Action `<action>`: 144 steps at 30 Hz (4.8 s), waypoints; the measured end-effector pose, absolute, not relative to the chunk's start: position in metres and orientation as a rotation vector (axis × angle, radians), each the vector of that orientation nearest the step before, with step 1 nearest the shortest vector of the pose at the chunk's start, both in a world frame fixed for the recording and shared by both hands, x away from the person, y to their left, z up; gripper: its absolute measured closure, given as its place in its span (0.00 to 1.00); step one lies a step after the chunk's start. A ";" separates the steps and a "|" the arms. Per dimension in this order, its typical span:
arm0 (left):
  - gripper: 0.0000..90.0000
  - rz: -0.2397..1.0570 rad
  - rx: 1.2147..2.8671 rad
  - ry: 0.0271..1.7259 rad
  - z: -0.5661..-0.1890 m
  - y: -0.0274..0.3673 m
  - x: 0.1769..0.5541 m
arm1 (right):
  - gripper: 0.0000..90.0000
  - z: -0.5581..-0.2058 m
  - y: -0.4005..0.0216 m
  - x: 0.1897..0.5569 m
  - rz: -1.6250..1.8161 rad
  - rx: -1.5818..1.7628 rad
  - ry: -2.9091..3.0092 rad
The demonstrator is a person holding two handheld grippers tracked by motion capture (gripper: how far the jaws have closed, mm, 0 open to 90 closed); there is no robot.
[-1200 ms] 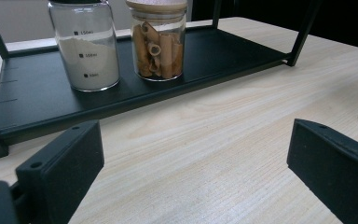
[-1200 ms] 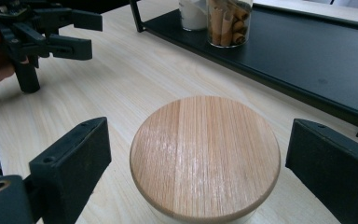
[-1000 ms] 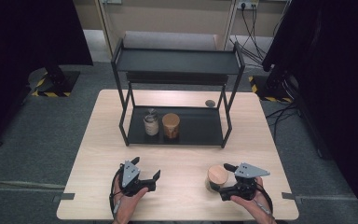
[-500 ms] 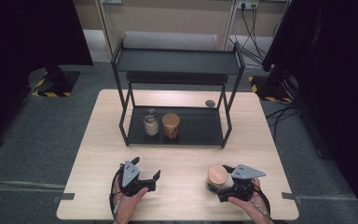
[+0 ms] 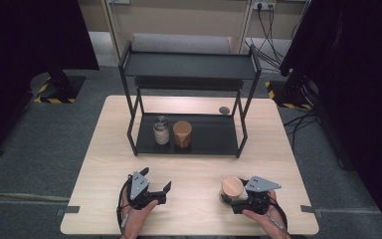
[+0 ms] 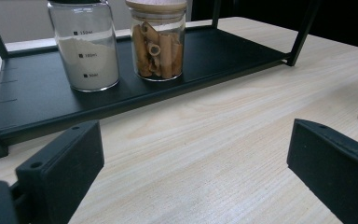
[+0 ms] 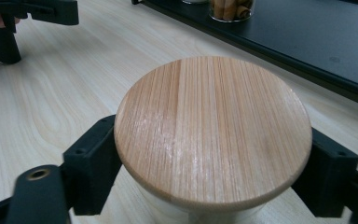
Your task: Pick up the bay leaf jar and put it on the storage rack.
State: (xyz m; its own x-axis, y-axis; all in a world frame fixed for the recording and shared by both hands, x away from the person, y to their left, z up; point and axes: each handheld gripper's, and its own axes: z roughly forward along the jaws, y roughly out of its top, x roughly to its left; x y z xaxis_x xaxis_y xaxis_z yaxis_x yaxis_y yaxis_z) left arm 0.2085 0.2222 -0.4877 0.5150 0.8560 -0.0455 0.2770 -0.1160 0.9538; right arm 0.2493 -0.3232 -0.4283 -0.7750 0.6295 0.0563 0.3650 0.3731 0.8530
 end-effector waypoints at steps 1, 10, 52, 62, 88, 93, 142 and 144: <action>0.04 0.660 1.661 0.976 -0.488 0.222 0.208 | 0.26 -0.428 -0.323 0.249 1.348 0.876 2.357; 0.04 0.659 1.661 0.976 -0.488 0.222 0.209 | 0.29 -0.424 -0.318 0.245 1.305 0.841 2.354; 0.04 0.660 1.664 0.976 -0.487 0.222 0.209 | 0.29 -0.410 -0.313 0.247 1.309 0.800 2.339; 0.04 0.659 1.664 0.976 -0.487 0.222 0.209 | 0.29 -0.406 -0.310 0.253 1.309 0.794 2.337; 0.04 0.659 1.665 0.977 -0.487 0.222 0.209 | 0.29 -0.393 -0.302 0.263 1.307 0.755 2.339; 0.04 0.660 1.664 0.977 -0.487 0.222 0.209 | 0.29 -0.390 -0.299 0.266 1.313 0.742 2.336; 0.03 0.655 1.670 0.979 -0.486 0.222 0.210 | 0.29 -0.368 -0.280 0.299 1.321 0.700 2.346; 0.03 0.656 1.670 0.979 -0.486 0.222 0.210 | 0.29 -0.367 -0.279 0.301 1.322 0.702 2.348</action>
State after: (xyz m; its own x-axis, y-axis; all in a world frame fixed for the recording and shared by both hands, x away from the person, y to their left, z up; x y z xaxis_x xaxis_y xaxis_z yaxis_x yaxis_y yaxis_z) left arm 0.2100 0.2216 -0.4865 0.5165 0.8551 -0.0448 0.2840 -0.1217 0.9511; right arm 0.3009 -0.2785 -0.3672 -0.8139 0.5775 -0.0629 0.2457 0.4404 0.8635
